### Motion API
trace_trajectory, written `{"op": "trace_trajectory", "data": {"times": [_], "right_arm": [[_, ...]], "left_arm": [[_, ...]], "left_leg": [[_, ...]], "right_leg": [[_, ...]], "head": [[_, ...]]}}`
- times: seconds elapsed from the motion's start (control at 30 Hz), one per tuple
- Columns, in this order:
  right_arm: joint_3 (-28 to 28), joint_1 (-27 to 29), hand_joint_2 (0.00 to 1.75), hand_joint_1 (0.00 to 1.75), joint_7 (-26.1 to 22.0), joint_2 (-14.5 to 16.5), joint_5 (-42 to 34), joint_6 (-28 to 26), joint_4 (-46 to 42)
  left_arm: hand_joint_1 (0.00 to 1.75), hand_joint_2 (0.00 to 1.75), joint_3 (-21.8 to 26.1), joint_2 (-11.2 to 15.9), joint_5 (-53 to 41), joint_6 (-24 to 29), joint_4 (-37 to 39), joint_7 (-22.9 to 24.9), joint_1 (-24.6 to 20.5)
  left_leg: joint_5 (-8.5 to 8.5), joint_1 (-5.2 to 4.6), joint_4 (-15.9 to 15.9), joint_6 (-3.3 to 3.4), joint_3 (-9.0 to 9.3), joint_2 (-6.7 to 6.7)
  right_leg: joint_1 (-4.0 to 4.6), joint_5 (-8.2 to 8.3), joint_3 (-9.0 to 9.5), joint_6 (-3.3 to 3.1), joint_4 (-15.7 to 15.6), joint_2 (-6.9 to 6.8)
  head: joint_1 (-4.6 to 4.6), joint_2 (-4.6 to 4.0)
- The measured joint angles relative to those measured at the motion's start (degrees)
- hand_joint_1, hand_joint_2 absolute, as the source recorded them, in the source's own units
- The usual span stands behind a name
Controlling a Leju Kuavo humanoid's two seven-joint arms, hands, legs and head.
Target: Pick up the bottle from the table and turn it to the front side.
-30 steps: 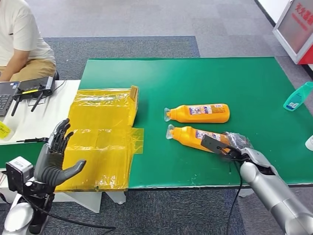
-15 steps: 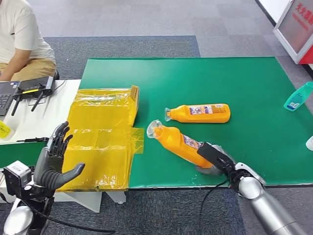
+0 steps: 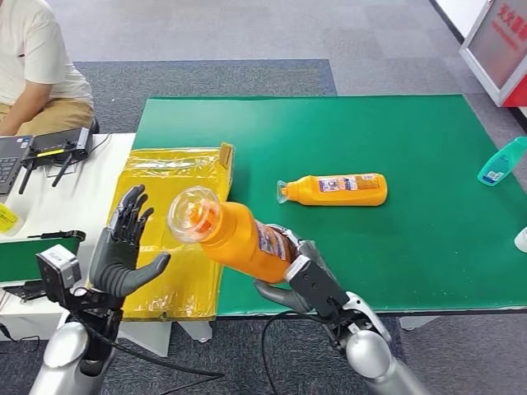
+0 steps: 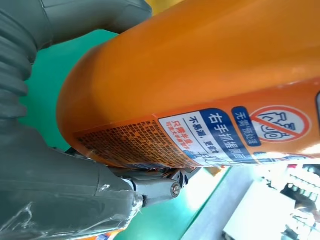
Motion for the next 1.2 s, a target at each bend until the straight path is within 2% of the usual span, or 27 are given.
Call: {"op": "trace_trajectory", "data": {"times": [0.17,0.33,0.6,0.87,1.2], "right_arm": [[2.7,-1.0,1.75,1.75,-0.1,2.4,1.7,-3.2,0.0],[4.1,-1.4,1.75,1.75,0.1,3.4,1.9,-5.1,0.4],[5.2,-3.2,1.75,1.75,0.7,5.1,2.3,-9.4,3.5],[5.5,-3.9,1.75,1.75,0.8,5.4,3.3,-11.0,5.7],[6.0,-3.4,1.75,1.75,0.5,5.8,4.6,-11.2,7.9]], "left_arm": [[0.00,1.75,-3.3,-1.3,2.6,-1.3,1.6,0.8,-1.4],[0.00,1.75,-6.2,-1.9,4.0,-2.6,2.1,1.3,-1.8],[0.00,1.75,-15.6,-2.6,9.4,-5.2,2.1,4.3,-4.2],[0.00,1.75,-21.7,-2.4,-0.4,0.1,2.2,5.7,-8.5],[0.00,1.75,-25.2,-2.1,-6.9,4.6,2.0,5.9,-12.1]], "left_leg": [[0.01,-0.02,0.0,0.02,-0.02,0.00],[0.01,-0.02,0.0,0.01,-0.07,0.00],[0.02,-0.02,0.0,0.02,-0.13,0.00],[0.08,-0.02,0.0,-0.01,-0.14,0.00],[0.09,-0.02,0.0,0.01,-0.15,0.02]], "right_leg": [[-0.02,0.01,-0.01,0.02,0.0,0.00],[-0.02,0.01,-0.08,0.02,0.0,0.00],[-0.03,0.04,-0.13,0.03,0.0,0.00],[-0.03,0.08,-0.16,-0.01,0.0,0.00],[-0.03,0.10,-0.20,-0.04,0.0,0.03]], "head": [[-0.01,0.00],[-0.01,0.00],[-0.01,0.00],[-0.01,0.00],[0.01,0.00]]}}
